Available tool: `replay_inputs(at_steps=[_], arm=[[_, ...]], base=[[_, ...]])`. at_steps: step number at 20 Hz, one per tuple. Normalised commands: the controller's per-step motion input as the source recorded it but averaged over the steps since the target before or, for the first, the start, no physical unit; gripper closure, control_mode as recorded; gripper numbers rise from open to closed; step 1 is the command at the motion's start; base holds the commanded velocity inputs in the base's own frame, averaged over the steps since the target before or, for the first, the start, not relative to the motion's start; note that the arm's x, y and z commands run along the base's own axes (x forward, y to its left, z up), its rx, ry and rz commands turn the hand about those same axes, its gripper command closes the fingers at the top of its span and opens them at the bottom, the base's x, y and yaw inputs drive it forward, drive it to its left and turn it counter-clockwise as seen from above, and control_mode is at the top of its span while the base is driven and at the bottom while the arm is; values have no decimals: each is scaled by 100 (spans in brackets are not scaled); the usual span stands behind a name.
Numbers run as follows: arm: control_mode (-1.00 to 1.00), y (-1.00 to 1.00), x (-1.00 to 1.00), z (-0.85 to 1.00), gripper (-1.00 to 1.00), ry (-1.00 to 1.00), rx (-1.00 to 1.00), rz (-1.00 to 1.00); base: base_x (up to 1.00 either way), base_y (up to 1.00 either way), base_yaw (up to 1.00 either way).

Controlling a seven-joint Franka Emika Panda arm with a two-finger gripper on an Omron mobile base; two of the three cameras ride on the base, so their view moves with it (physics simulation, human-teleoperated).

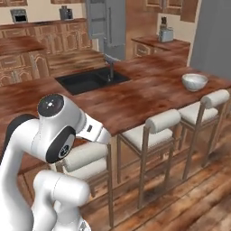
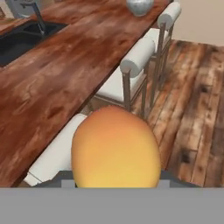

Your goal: Retrieve the peach and mango from the fridge and place them into the bowl on the dining table.

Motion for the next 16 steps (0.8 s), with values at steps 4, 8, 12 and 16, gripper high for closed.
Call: replay_inputs(at_steps=[4,8,12,16], arm=[[100,0,0,0,100,0,0,0],[100,0,0,0,100,0,0,0],[100,0,0,0,100,0,0,0],[100,0,0,0,100,0,0,0]], base=[[77,-99,52],[41,-100,45],[-42,-97,27],[-98,-61,18]])
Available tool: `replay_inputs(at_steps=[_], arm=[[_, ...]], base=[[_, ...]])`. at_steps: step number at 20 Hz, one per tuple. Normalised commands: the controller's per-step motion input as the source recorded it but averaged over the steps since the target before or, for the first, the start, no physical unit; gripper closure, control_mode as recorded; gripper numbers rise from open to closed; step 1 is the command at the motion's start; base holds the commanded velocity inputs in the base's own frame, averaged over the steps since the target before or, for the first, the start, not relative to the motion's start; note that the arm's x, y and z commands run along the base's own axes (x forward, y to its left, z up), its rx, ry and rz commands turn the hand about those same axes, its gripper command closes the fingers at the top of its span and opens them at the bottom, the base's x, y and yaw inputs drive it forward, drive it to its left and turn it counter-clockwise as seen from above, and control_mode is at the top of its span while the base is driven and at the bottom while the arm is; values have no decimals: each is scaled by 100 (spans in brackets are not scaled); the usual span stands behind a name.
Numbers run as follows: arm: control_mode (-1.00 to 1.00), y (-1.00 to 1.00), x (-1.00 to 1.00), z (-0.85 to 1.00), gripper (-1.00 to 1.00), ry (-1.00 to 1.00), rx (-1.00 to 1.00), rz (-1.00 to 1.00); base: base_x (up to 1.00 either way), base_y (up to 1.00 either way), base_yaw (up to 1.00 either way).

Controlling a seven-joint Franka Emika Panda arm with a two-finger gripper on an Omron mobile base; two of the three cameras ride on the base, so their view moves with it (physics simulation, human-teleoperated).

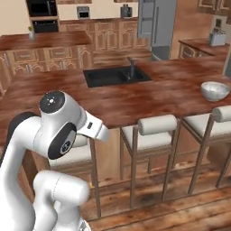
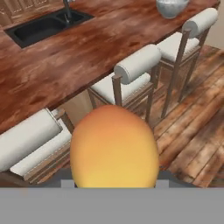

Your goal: Retrieve the peach and mango from the fridge and place them into the bowl on the dining table.

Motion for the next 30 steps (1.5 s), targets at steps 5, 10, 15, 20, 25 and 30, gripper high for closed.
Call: replay_inputs(at_steps=[5,10,15,20,25,30], arm=[[100,0,0,0,100,0,0,0],[100,0,0,0,100,0,0,0],[100,0,0,0,100,0,0,0],[100,0,0,0,100,0,0,0],[100,0,0,0,100,0,0,0],[100,0,0,0,100,0,0,0]], base=[[-53,-67,22],[41,-99,21],[82,-100,23],[63,-100,24],[47,-100,24],[42,-100,23]])
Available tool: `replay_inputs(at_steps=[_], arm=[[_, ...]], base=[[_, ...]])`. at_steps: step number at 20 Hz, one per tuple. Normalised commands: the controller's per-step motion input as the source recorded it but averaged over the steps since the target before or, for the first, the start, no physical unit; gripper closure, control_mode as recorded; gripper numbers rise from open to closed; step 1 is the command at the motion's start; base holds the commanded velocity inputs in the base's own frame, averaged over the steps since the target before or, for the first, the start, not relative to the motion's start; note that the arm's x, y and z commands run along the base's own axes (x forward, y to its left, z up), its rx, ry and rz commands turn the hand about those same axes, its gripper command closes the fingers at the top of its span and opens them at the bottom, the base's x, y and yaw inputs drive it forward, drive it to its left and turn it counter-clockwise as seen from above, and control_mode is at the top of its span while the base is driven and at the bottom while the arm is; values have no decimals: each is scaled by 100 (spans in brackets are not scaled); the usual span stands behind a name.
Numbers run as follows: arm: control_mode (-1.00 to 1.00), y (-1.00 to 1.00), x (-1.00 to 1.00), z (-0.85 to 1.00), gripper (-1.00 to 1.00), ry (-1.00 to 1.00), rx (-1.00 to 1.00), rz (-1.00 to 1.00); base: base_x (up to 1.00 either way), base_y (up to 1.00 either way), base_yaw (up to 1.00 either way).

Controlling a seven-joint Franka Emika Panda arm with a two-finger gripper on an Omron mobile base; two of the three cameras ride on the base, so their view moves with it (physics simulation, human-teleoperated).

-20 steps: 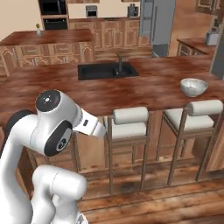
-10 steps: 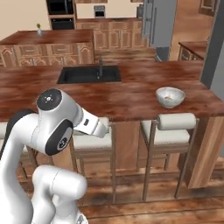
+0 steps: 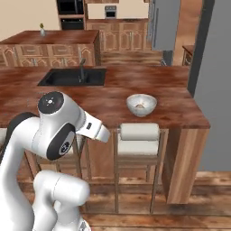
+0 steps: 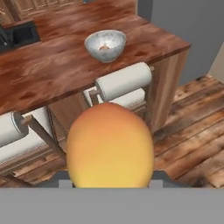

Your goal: Retrieve the peach and mango from the fridge and place them into the bowl on the dining table.

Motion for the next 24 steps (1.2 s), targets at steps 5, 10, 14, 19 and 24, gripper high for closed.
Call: replay_inputs(at_steps=[5,10,14,19,24], arm=[[100,0,0,0,100,0,0,0],[100,0,0,0,100,0,0,0],[100,0,0,0,100,0,0,0],[100,0,0,0,100,0,0,0],[100,0,0,0,100,0,0,0]], base=[[79,-82,27],[100,-42,41],[99,-35,56],[85,-39,62],[46,-26,59]])
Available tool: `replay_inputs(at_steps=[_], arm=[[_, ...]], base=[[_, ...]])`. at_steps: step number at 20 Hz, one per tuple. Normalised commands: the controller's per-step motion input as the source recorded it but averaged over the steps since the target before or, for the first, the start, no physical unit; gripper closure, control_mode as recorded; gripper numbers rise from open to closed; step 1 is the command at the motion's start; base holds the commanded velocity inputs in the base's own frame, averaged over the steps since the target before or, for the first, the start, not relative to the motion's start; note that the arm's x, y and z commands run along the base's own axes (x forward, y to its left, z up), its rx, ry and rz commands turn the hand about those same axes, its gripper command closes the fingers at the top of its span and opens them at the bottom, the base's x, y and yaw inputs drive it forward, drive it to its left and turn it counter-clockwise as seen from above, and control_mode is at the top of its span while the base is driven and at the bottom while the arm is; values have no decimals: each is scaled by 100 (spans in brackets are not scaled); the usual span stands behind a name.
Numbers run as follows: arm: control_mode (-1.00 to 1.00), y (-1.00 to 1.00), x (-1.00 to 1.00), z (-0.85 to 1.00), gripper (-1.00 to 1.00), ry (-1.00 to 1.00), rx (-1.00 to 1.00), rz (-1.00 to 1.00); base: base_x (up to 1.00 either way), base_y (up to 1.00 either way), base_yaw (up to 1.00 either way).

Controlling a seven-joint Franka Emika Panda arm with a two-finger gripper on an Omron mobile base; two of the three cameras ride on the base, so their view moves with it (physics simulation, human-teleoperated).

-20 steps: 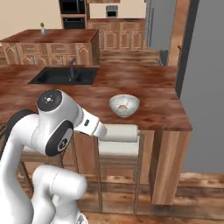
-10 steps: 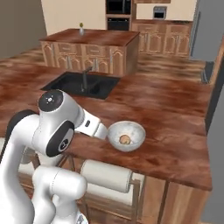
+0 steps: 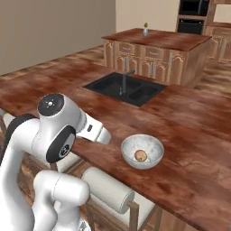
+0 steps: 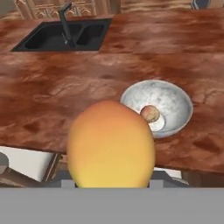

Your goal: Retrieve the peach and mango from the fridge and place them into the bowl on the dining table.

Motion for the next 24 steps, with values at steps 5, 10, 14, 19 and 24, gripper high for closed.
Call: replay_inputs(at_steps=[5,10,14,19,24], arm=[[-100,-4,3,-4,100,1,1,10],[-100,-50,-13,-21,100,0,0,11],[-100,-65,-13,-30,100,-2,0,-15],[-100,-20,44,-13,100,2,0,-22],[-100,-49,58,0,100,29,1,-19]], base=[[16,-20,46],[0,0,0],[0,0,0],[0,0,0],[0,0,0]])
